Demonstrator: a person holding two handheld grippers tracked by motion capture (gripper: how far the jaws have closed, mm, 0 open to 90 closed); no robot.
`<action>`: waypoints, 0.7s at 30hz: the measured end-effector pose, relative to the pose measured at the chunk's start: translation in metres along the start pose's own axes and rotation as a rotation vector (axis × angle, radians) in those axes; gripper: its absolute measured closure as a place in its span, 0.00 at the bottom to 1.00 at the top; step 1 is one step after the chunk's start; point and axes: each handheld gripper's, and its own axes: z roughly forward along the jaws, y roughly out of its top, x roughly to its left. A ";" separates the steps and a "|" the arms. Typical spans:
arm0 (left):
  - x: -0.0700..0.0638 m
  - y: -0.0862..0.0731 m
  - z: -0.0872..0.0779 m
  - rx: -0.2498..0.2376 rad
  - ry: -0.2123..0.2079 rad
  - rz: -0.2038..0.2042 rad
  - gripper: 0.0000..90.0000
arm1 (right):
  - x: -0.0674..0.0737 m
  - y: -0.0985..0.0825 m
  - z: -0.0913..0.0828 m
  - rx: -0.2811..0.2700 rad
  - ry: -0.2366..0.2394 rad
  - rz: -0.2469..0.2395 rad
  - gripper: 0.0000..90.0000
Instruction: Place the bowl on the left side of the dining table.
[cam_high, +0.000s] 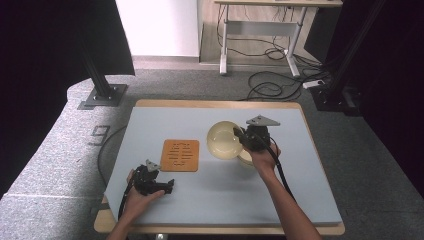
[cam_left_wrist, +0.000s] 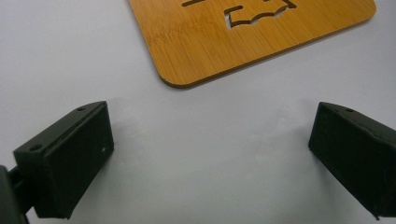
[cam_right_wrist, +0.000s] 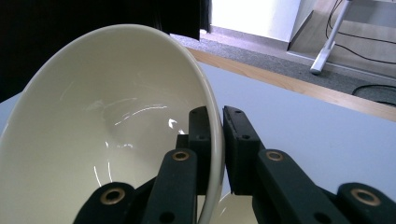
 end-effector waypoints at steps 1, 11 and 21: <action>0.000 0.000 0.000 0.000 0.000 0.000 0.00 | 0.001 0.000 0.001 0.000 0.001 0.000 0.92; 0.000 0.000 0.000 0.000 0.000 0.000 0.00 | 0.002 -0.001 0.004 0.004 0.009 0.000 0.92; 0.000 0.000 0.000 0.000 0.000 0.000 0.00 | 0.007 -0.001 0.009 0.008 0.021 0.000 0.92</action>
